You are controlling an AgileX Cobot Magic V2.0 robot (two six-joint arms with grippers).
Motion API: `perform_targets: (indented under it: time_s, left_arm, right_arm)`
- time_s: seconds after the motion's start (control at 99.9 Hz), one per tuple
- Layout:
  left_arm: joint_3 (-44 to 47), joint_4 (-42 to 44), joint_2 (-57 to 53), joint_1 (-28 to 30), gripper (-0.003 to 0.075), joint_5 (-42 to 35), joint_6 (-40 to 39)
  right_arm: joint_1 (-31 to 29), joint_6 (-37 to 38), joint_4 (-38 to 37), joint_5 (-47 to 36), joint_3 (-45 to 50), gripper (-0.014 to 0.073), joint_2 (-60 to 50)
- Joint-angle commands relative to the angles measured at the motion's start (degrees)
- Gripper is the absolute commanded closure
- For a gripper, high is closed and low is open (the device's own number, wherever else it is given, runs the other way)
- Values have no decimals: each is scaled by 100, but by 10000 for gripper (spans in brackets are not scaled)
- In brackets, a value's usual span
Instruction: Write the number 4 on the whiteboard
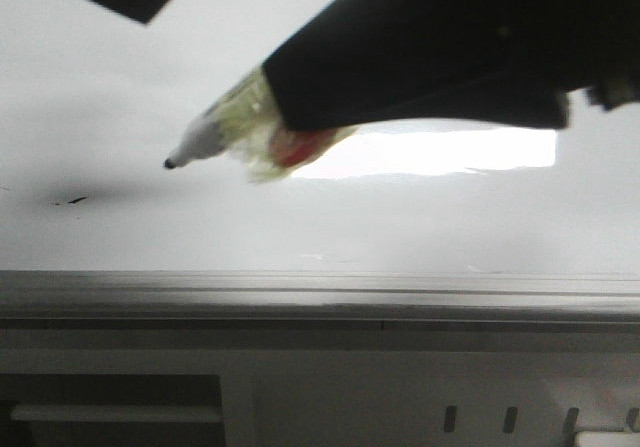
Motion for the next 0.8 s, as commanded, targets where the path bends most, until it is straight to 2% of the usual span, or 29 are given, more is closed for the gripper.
perform_targets:
  time_s: [0.0, 0.21, 0.4, 0.51, 0.791]
  left_arm:
    - [219, -652, -569, 324, 422, -859, -79]
    - [1595, -1672, -1709, 927, 534, -1974, -79]
    - [2826, -3156, -2588, 1023, 645, -3225, -79]
    - [3165, -3465, -2816, 1023, 741, -3393, -79]
    - [3217, -3701, -2847, 1023, 740, -3355, -79]
  right_arm:
    - [1, 5, 214, -425, 29, 655, -486]
    - [1, 5, 318, -461, 225, 655, -1045]
    - [1, 5, 318, -862, 225, 658, -882]
    - [1, 5, 318, -1278, 225, 658, -624]
    - [1, 5, 33, -1718, 11, 658, -139]
